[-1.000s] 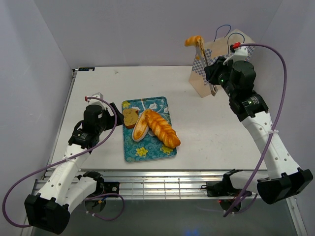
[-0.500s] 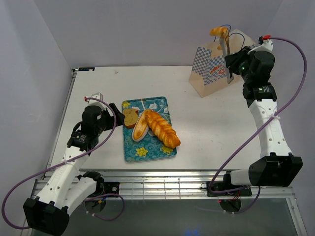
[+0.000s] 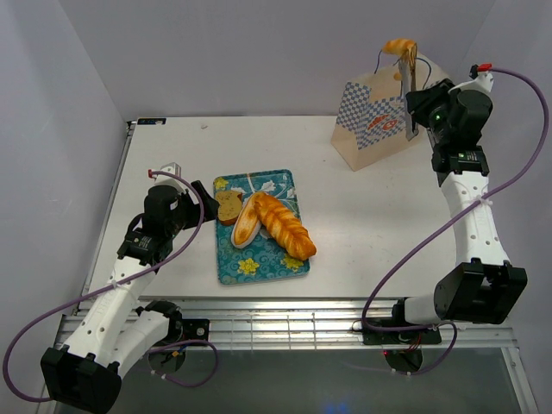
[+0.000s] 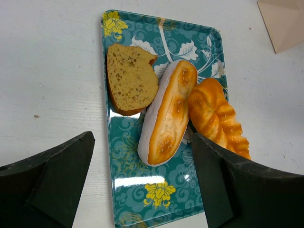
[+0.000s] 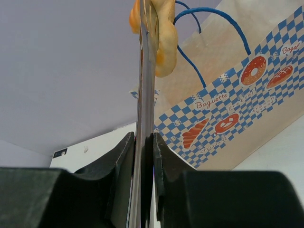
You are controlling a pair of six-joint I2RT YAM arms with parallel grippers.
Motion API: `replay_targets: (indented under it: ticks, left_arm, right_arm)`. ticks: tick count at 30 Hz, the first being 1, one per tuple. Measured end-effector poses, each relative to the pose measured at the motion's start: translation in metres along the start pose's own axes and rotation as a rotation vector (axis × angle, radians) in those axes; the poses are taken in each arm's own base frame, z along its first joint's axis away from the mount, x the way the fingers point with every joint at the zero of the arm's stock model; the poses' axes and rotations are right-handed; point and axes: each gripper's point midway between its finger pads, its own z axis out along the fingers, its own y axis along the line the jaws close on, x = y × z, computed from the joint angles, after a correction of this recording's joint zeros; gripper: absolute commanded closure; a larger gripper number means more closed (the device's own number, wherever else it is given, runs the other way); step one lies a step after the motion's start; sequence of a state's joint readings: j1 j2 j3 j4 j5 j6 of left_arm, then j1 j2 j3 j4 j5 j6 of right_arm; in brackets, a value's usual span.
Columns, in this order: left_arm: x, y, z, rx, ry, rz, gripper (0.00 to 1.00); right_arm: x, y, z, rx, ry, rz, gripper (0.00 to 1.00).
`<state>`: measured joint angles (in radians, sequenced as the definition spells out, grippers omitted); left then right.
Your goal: Place the fake bread into the paper bag
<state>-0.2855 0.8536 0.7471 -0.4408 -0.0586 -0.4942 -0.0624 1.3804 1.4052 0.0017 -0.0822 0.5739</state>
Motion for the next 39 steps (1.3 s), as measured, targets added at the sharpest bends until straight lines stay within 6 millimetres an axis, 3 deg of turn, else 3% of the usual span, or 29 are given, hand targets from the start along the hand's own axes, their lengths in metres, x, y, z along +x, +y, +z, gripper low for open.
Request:
replay_targets:
  ticks: [11,21,28,39]
  left_arm:
    - [0.000,0.000,0.000,0.000,0.000,0.000,0.06]
    - [0.000,0.000,0.000,0.000,0.000,0.000,0.07]
    - [0.000,0.000,0.000,0.000,0.000,0.000,0.07]
    - [0.001,-0.001,0.000,0.004,0.002,0.003,0.07]
  right_arm:
    - [0.004,-0.018,0.001,0.026,-0.004,0.028,0.73]
    - [0.022,-0.039,-0.006,0.081,0.021,0.065,0.68]
    - [0.022,-0.037,-0.007,0.077,0.024,0.078,0.56]
    - [0.016,-0.025,-0.007,0.033,0.035,0.077,0.55]
